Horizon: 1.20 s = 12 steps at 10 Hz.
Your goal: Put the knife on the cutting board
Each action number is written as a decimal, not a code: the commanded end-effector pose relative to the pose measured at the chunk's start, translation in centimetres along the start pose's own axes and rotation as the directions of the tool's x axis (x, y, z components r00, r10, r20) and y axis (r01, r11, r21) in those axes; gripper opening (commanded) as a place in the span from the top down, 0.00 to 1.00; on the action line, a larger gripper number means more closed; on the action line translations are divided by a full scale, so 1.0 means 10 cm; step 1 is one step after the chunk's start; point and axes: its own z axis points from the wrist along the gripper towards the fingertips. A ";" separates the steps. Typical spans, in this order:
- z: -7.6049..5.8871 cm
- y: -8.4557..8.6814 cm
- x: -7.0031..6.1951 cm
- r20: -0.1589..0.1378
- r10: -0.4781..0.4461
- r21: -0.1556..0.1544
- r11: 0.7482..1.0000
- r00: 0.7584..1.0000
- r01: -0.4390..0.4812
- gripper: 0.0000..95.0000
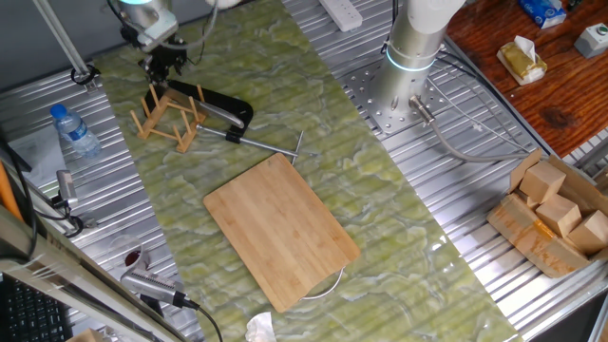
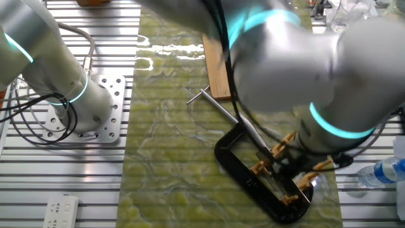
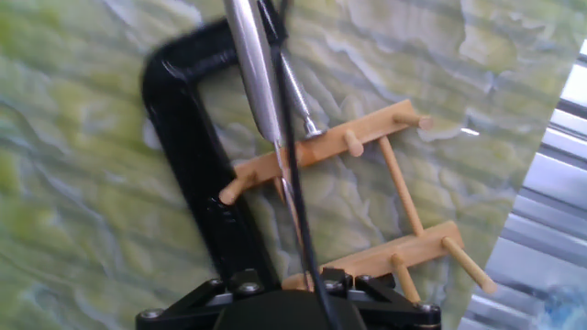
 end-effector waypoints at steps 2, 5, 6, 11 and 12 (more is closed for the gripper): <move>-0.04 0.03 -0.03 0.003 -0.024 0.002 1.000 1.000 0.024 0.60; 0.00 0.01 -0.04 -0.002 -0.020 0.005 1.000 1.000 0.020 0.60; 0.02 0.01 -0.05 -0.003 -0.019 0.007 1.000 1.000 0.019 0.60; 0.18 -0.01 -0.08 -0.008 -0.030 0.023 0.999 1.000 0.030 0.60; 0.21 -0.01 -0.08 -0.003 -0.029 0.027 0.999 1.000 0.029 0.60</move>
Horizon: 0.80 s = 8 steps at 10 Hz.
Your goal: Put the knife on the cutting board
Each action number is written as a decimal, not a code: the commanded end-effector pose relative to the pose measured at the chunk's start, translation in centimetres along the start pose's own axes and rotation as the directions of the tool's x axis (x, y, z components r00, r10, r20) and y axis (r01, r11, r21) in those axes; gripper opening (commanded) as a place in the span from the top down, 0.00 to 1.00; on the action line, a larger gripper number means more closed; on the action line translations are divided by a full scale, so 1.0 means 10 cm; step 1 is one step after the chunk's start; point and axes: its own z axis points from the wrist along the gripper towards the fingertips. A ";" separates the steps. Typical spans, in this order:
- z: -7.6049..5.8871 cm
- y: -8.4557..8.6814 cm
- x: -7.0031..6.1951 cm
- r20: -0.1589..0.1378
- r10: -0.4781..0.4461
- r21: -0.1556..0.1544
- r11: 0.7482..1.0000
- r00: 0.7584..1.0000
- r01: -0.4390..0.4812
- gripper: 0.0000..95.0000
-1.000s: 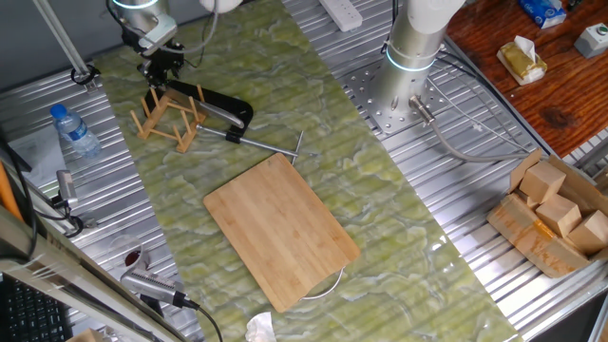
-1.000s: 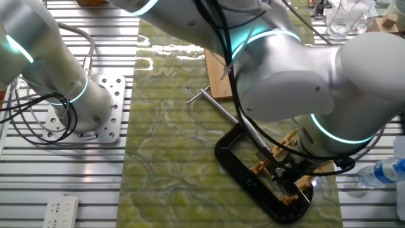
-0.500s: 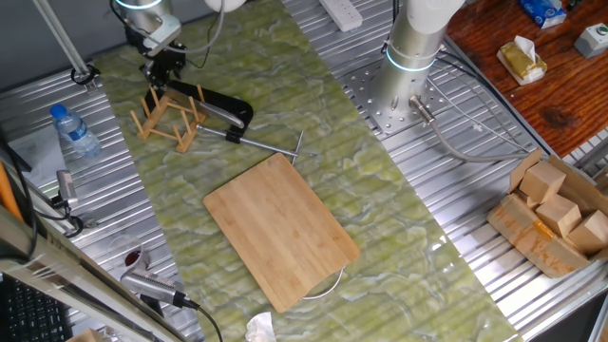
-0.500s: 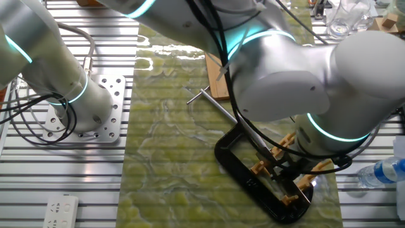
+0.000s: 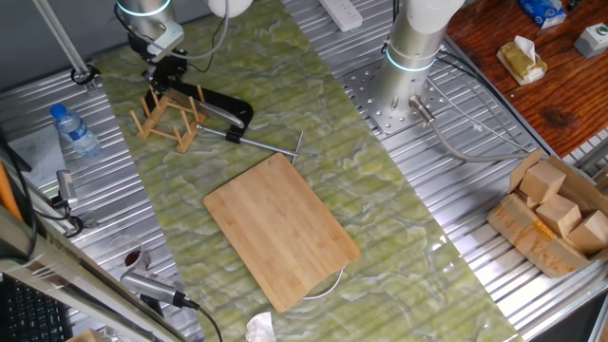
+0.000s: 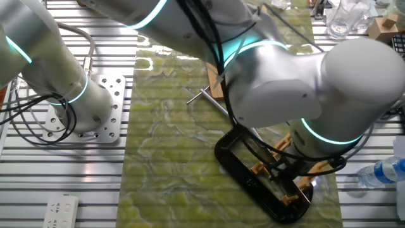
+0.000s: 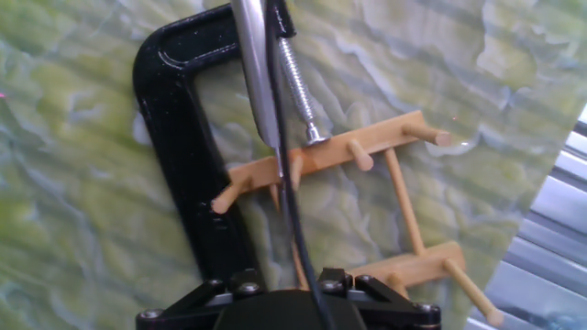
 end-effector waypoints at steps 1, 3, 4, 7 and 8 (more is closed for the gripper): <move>0.04 0.01 -0.01 0.002 0.016 0.013 1.000 1.000 -0.016 0.60; 0.09 0.07 -0.02 0.014 0.037 0.025 0.999 0.999 -0.037 0.80; 0.11 0.10 -0.03 0.023 0.046 0.028 0.999 0.999 -0.046 0.80; 0.12 0.12 -0.03 0.044 0.029 0.035 0.999 0.999 -0.031 1.00; 0.12 0.12 -0.03 0.044 0.029 0.036 0.999 0.999 -0.031 1.00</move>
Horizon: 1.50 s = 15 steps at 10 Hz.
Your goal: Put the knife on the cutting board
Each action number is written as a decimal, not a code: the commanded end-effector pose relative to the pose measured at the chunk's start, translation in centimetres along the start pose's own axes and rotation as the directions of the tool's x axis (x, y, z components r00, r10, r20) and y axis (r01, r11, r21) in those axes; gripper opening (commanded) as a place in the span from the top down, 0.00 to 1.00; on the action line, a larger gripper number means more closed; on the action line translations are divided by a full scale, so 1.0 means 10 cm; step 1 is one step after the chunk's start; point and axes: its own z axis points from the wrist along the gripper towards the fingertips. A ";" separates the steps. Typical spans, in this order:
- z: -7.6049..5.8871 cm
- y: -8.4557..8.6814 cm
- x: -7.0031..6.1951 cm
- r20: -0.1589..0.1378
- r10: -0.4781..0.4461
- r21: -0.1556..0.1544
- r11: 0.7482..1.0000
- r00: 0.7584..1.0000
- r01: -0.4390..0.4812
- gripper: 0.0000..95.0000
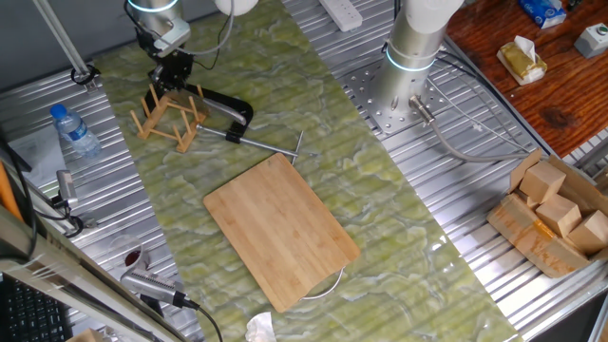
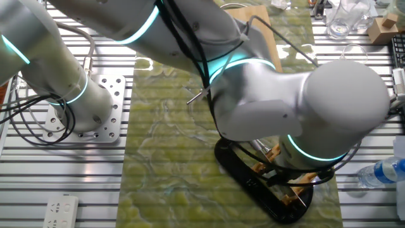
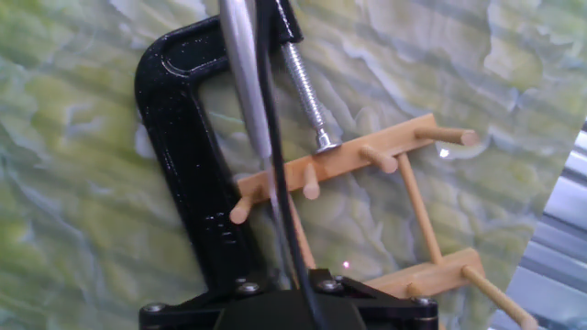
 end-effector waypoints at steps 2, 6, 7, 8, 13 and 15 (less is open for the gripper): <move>0.00 0.00 0.00 -0.001 -0.019 0.029 0.999 1.000 0.019 1.00; -0.06 -0.08 0.01 0.020 -0.034 0.028 0.999 0.999 0.033 1.00; -0.07 -0.09 0.01 0.028 -0.027 0.011 1.000 0.999 0.026 1.00; -0.10 -0.09 0.01 0.033 -0.032 0.001 1.000 0.999 0.032 1.00; -0.32 -0.08 -0.01 0.046 -0.046 -0.003 0.999 0.998 0.046 1.00; -0.45 -0.07 -0.02 0.061 -0.046 -0.004 0.999 0.997 0.046 1.00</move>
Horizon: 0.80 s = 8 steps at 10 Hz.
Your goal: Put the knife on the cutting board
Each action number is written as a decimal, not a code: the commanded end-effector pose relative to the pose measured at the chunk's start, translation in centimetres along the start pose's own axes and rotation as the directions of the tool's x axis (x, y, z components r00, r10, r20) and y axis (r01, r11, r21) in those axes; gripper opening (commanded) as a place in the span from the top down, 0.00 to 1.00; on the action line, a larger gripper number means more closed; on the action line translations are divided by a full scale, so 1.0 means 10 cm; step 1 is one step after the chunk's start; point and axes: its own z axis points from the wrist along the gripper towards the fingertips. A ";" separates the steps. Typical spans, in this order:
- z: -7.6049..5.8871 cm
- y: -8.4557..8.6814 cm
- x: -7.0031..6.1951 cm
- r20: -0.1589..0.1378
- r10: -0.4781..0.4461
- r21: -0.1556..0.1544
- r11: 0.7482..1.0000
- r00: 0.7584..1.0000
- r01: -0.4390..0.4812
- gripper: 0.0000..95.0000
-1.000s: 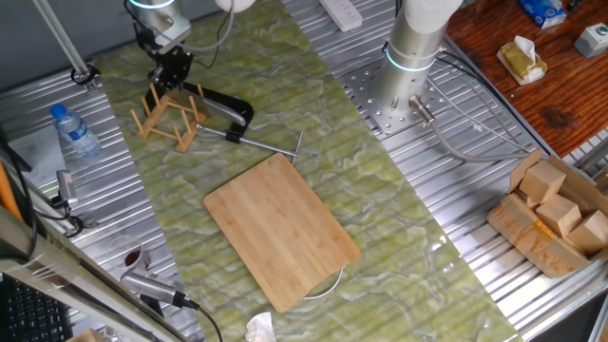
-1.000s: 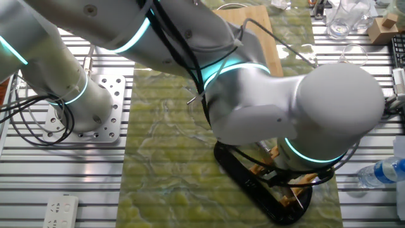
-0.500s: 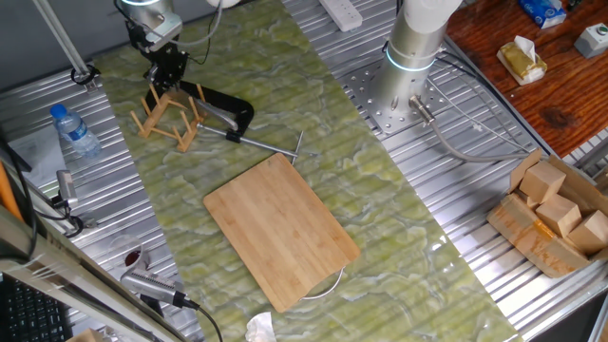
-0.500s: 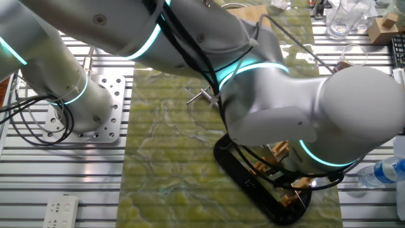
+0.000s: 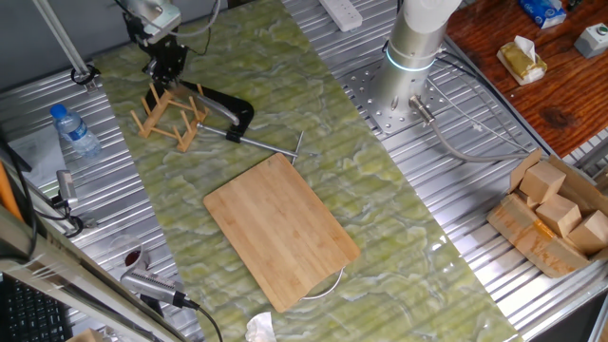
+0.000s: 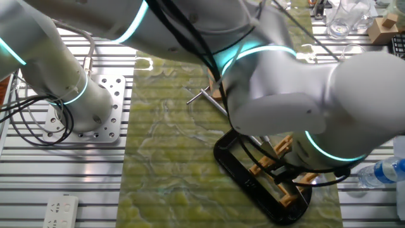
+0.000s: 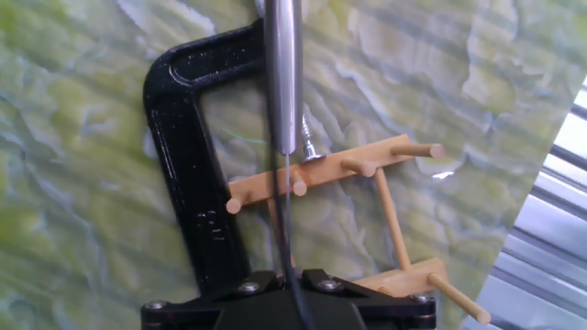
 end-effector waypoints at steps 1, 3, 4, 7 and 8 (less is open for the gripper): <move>-0.12 0.01 -0.03 0.006 0.006 -0.005 1.000 1.000 -0.006 1.00; -0.26 0.02 -0.07 0.011 0.002 -0.017 1.000 1.000 -0.002 1.00; -0.30 0.03 -0.08 0.012 -0.011 -0.022 1.000 1.000 0.011 1.00; -0.56 0.09 -0.16 0.024 -0.025 -0.042 0.999 0.999 0.026 1.00; -0.61 0.09 -0.19 0.026 -0.014 -0.050 0.999 1.000 0.015 1.00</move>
